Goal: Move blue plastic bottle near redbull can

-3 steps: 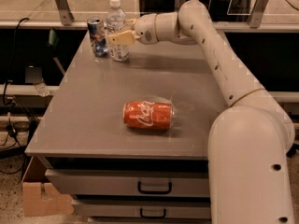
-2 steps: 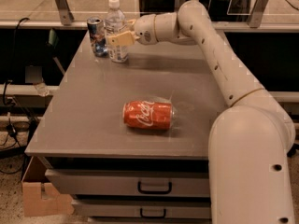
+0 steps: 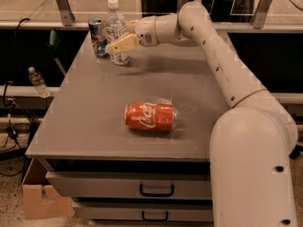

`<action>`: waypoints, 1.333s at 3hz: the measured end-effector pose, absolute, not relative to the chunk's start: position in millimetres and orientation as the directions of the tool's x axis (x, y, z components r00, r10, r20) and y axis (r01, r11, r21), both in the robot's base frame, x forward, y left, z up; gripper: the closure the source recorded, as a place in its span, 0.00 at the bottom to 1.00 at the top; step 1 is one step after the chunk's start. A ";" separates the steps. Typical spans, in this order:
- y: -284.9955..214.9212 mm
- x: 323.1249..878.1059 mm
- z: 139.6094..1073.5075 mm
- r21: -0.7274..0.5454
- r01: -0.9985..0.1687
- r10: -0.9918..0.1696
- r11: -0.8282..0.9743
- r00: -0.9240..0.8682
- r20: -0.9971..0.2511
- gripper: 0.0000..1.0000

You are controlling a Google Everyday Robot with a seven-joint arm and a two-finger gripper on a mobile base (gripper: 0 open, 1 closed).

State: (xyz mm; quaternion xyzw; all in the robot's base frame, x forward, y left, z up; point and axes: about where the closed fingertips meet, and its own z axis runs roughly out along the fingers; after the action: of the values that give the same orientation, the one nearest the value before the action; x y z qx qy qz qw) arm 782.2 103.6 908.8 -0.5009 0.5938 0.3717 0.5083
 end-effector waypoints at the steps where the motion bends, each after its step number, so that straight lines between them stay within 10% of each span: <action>1: 103.8 782.7 908.7 -0.067 -0.972 -0.217 0.223 0.018 -0.976 0.00; 4: -79.0 779.2 971.5 -0.181 -0.836 -0.337 0.517 -0.004 -0.942 0.00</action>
Offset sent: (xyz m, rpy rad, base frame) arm 0.0101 -0.0665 0.0193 -0.0313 -0.0279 -0.1019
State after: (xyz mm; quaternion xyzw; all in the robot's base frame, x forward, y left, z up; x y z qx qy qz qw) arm 779.2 -79.0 971.5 -0.4365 0.6719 0.2253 0.5543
